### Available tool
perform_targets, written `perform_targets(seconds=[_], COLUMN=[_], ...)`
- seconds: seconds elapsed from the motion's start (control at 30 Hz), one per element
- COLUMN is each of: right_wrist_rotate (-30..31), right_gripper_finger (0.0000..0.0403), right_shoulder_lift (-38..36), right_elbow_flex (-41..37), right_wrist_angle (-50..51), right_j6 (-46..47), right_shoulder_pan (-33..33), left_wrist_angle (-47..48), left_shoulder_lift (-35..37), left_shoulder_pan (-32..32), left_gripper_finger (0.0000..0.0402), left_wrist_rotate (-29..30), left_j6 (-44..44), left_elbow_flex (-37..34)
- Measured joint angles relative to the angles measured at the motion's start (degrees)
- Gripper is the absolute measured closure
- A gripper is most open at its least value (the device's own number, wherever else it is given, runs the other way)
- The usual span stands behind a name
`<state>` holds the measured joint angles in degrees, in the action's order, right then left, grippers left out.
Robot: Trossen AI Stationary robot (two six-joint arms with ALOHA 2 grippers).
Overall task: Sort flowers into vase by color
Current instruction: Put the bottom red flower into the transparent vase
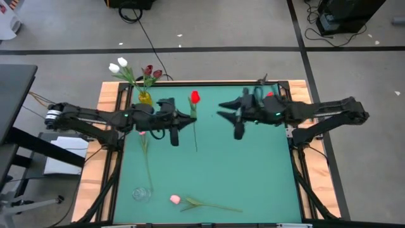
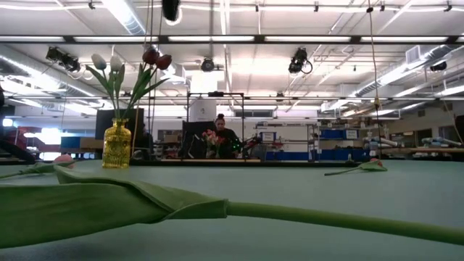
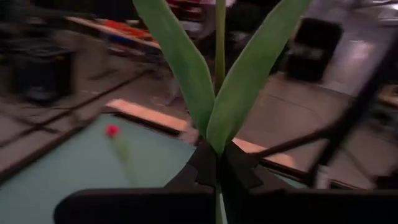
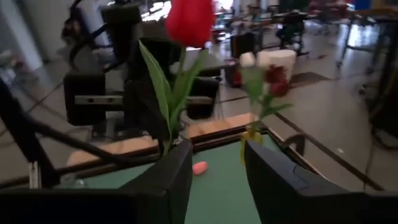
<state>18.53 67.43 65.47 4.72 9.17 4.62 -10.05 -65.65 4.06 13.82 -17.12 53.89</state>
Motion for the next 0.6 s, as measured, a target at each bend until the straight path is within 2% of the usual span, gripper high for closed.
perform_targets(seconds=[0.13,0.27,0.47,0.6], right_wrist_rotate=[1.9,1.8,2.0,2.0], right_gripper_finger=[0.0246,0.0245,0.0247,0.0261], right_shoulder_lift=[-6.6,-12.0,-18.1,-22.9], right_elbow_flex=[0.0,0.1,0.1,-2.3], right_wrist_angle=[5.3,11.1,22.7,30.1], right_j6=[4.0,3.2,4.6,5.0], right_shoulder_pan=[-0.1,-0.1,-0.1,0.2], left_wrist_angle=[7.4,14.3,27.2,32.1], left_shoulder_lift=[6.7,11.4,14.8,15.1], left_shoulder_pan=[3.1,7.4,15.7,21.5], left_gripper_finger=[0.0396,0.0396,0.0396,0.0397], left_wrist_rotate=[11.7,20.7,32.3,41.4], left_j6=[1.9,3.0,-1.1,-4.3], left_elbow_flex=[0.0,0.1,0.1,0.0])
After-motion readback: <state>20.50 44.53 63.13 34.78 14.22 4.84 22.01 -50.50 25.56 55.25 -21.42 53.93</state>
